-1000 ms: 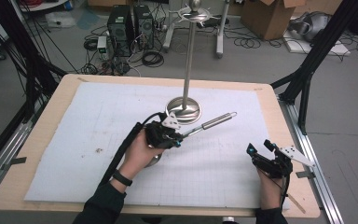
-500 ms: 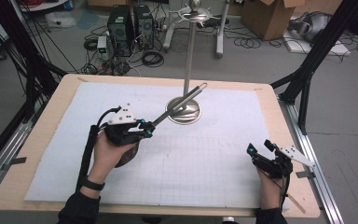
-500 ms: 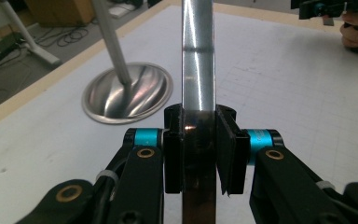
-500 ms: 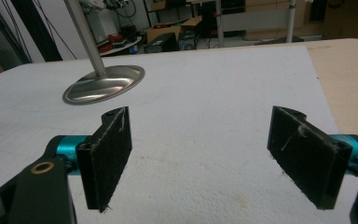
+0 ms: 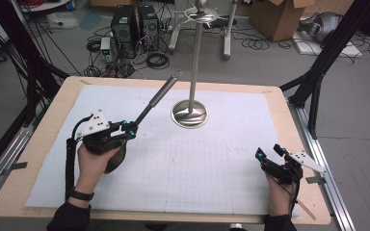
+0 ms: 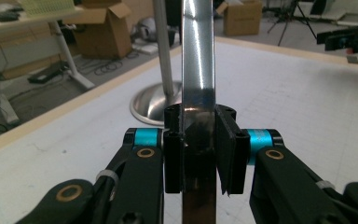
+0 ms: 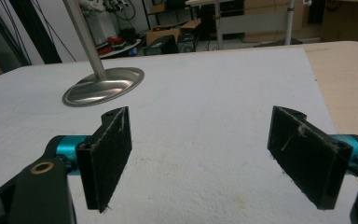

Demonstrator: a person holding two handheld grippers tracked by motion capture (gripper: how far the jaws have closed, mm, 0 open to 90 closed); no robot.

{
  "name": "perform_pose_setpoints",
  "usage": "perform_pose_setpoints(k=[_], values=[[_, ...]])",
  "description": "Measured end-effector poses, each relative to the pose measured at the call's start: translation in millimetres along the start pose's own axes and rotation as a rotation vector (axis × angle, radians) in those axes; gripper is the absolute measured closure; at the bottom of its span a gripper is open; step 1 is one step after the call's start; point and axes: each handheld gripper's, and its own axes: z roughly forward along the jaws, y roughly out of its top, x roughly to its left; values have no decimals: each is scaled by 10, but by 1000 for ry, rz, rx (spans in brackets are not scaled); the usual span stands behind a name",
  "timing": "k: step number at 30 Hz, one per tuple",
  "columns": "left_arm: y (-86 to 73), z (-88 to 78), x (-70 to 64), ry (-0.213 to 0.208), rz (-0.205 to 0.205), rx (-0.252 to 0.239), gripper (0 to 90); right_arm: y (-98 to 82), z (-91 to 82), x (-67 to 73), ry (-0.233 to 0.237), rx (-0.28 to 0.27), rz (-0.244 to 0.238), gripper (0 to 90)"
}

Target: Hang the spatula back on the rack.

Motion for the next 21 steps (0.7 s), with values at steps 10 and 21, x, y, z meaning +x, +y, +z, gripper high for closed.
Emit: perform_pose_setpoints(k=[10,21], values=[[-54,-135,81,41,-33,-94,745,1,-1,-4,0,0,-2,210],[31,-144,74,47,-40,-158,745,1,-1,-5,1,1,-3,209]])
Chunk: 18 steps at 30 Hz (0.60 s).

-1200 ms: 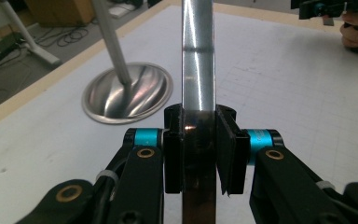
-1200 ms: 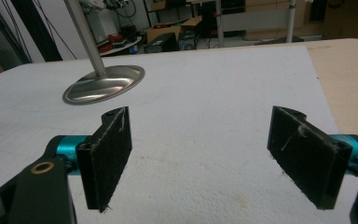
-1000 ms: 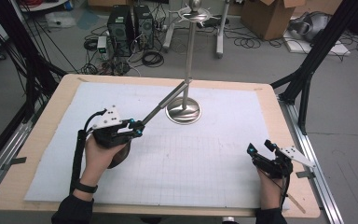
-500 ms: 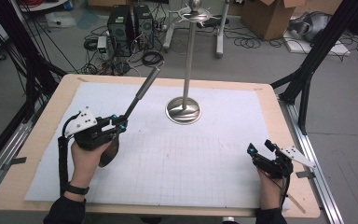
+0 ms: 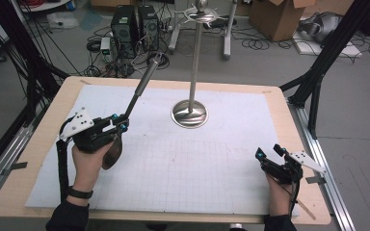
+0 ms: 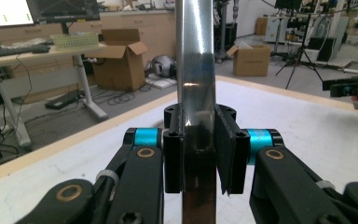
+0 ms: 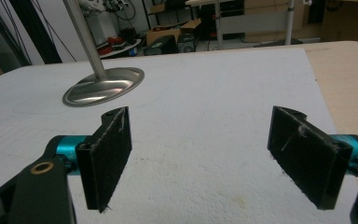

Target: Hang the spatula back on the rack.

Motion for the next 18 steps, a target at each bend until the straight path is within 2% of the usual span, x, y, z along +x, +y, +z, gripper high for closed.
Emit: perform_pose_setpoints(k=[5,8,15,18], values=[[97,81,-33,-17,-6,-30,745,0,1,2,1,-1,2,209],[179,142,-57,-9,9,-39,745,0,0,0,2,-1,1,209],[319,266,-85,20,6,-73,745,1,0,1,4,0,2,210],[352,313,-80,20,7,-77,745,1,2,0,4,-1,1,209]])
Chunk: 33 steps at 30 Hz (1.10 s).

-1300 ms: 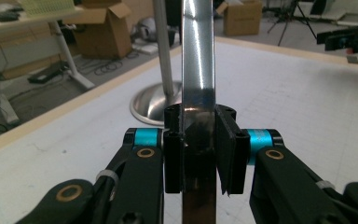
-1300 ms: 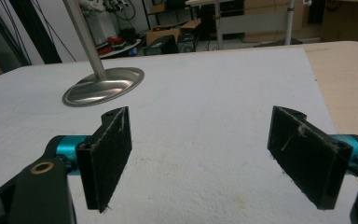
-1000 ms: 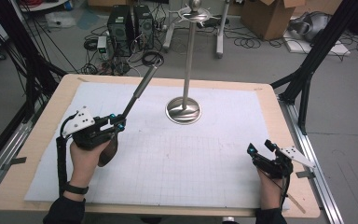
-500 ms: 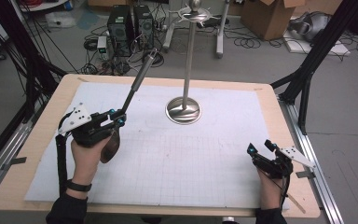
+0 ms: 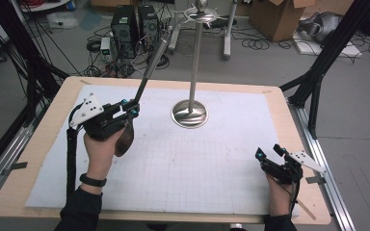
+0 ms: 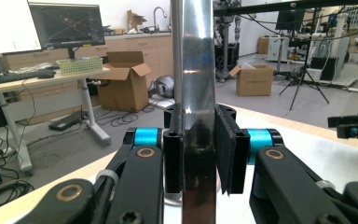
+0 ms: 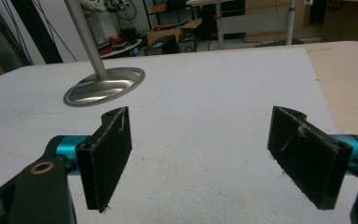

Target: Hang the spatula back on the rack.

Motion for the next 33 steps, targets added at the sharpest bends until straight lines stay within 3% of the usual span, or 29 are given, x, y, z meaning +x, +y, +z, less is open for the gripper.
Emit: perform_pose_setpoints(k=[18,26,33], values=[[145,352,23,0,6,13,745,0,-1,0,-2,2,5,210],[106,474,56,15,-4,27,745,0,-1,3,0,2,10,210],[46,579,92,-6,-33,28,745,-1,-1,-2,2,2,8,210]])
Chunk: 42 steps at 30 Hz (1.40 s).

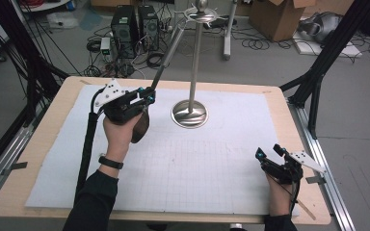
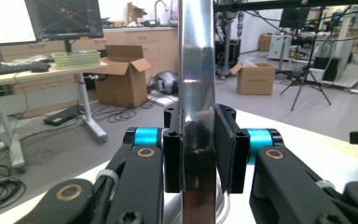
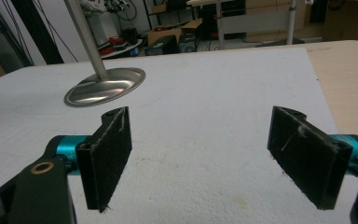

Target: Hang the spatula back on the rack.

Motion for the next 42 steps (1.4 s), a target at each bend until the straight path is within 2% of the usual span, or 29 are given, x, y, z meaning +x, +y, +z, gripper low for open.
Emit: perform_pose_setpoints(k=[9,21,35,38,42], values=[[-81,118,29,-21,-17,-13,744,0,-1,0,1,1,2,210],[-199,298,42,-15,-2,-24,742,1,7,-3,3,-2,-1,210],[-259,431,13,-20,-4,-8,737,3,7,-4,3,1,-2,211],[-235,418,-4,-16,-5,-25,675,3,6,-3,3,4,-5,211],[-182,351,1,-23,-10,-4,542,3,6,-2,3,5,-8,210]])
